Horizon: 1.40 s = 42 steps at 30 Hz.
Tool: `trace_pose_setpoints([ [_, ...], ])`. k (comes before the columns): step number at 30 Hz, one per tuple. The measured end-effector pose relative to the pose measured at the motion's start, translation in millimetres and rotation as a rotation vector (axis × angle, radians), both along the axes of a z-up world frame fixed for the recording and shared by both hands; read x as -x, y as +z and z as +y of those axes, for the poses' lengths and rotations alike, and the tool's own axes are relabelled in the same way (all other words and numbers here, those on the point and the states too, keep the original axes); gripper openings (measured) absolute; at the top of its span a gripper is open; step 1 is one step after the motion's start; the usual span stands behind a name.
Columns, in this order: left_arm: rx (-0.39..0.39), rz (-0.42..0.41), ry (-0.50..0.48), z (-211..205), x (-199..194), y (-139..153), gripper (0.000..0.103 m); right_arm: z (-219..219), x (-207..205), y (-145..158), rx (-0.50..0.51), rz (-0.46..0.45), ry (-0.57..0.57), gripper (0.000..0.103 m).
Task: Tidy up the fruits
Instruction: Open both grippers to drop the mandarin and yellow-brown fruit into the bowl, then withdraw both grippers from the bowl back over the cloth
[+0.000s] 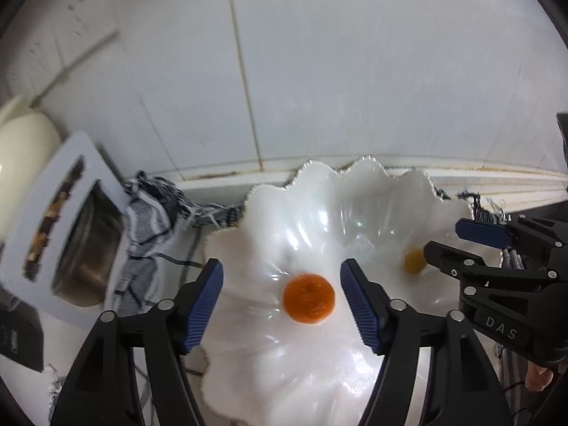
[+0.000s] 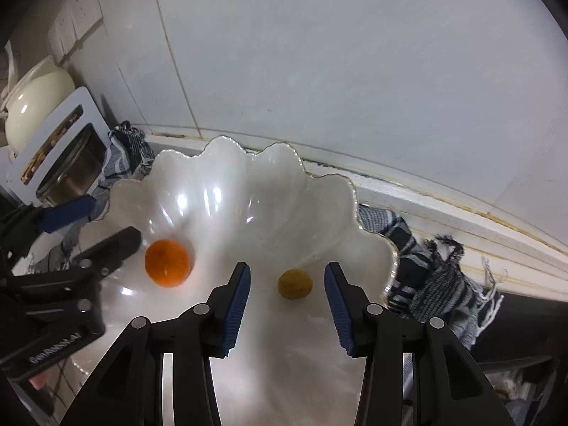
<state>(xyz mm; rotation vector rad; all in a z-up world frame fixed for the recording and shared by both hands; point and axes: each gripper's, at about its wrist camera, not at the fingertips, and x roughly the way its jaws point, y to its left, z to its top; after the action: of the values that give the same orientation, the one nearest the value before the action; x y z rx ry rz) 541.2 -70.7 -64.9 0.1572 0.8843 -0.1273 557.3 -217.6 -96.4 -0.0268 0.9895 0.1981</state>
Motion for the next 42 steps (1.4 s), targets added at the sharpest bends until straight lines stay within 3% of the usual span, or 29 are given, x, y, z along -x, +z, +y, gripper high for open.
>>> trace_pose_setpoints([
  [7, -0.014, -0.094, 0.021, 4.7, 35.6, 29.5, 0.079, -4.4, 35.3, 30.2, 0.029, -0.095, -0.021, 0.045],
  [14, 0.023, -0.164, 0.023, 14.1, 77.5, 59.1, 0.085, -8.2, 74.2, 63.0, 0.002, -0.179, -0.030, 0.045],
  [15, 0.029, -0.177, 0.021, 15.7, 84.0, 63.6, 0.086, -8.8, 79.7, 66.8, 0.000, -0.190, -0.028, 0.047],
  [17, 0.038, -0.202, 0.019, 18.9, 98.7, 73.2, 0.087, -9.6, 94.3, 75.9, 0.000, -0.221, -0.031, 0.059],
  [28, 0.052, -0.338, -0.007, 32.7, 174.2, 113.7, 0.089, -5.1, 167.9, 120.4, 0.003, -0.371, -0.038, 0.065],
  [42, 0.085, -0.383, -0.007, 36.4, 250.5, 119.0, 0.089, -5.0, 244.5, 130.2, -0.029, -0.440, -0.010, 0.065],
])
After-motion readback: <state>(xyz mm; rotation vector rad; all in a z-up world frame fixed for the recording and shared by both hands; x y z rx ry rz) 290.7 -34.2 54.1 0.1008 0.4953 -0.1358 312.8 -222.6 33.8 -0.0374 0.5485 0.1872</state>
